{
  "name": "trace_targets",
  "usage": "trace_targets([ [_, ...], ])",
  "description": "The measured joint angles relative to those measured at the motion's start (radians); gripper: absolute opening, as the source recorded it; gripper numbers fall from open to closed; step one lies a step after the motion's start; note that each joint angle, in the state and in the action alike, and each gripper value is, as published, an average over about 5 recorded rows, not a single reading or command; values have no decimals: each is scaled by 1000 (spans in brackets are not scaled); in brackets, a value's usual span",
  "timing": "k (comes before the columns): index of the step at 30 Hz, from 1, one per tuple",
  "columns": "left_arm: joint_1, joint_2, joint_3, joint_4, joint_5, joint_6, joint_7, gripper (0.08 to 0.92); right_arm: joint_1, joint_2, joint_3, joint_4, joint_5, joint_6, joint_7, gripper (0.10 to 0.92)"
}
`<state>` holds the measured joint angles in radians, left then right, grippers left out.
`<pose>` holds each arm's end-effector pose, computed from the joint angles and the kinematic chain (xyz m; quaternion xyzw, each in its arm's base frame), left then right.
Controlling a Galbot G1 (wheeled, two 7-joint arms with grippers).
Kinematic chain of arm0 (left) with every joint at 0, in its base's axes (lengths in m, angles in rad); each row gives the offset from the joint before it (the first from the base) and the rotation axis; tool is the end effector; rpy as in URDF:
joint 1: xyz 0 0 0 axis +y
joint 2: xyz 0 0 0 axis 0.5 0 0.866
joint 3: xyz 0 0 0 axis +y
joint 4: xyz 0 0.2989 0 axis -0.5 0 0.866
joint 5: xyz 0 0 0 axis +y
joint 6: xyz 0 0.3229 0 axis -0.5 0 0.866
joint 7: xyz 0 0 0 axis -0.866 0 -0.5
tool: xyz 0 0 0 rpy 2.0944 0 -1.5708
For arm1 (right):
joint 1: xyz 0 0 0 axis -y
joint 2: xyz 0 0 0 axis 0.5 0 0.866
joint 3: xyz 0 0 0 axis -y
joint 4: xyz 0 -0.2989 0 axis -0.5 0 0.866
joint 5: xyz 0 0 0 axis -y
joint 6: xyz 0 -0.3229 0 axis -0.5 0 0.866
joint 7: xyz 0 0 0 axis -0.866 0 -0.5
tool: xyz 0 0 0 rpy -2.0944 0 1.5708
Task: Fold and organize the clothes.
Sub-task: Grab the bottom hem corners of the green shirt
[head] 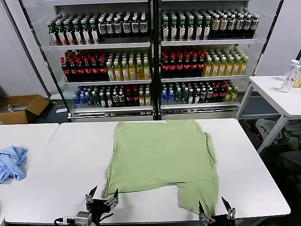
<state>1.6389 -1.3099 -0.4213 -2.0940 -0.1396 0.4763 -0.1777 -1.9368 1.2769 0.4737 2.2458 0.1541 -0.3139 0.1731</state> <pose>0.1527 0.0079 -0.2716 -0.0172 -0.9587 -0.0642 0.2765 0.0835 -0.0161 -0.2564 0.0258 -0.9618 0.0512 0.2678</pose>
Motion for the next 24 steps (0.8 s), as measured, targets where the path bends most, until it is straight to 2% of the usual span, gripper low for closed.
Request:
trace_targets([
  [3,-5,0,0,10,-3,9,-9,750,-2,-1,-1,-2,11,2,-4,620],
  [19,1,22,5,12,-61,8,8,282,-8,-26,24,25,52,40,-52,156],
  [22,8,31,-3,3,-71,-9,20,196,-8,-39,41,48,60,63,-62,109],
  [24,14,38,-9,-5,-74,-20,27,146,-3,-51,55,66,71,74,-64,105],
])
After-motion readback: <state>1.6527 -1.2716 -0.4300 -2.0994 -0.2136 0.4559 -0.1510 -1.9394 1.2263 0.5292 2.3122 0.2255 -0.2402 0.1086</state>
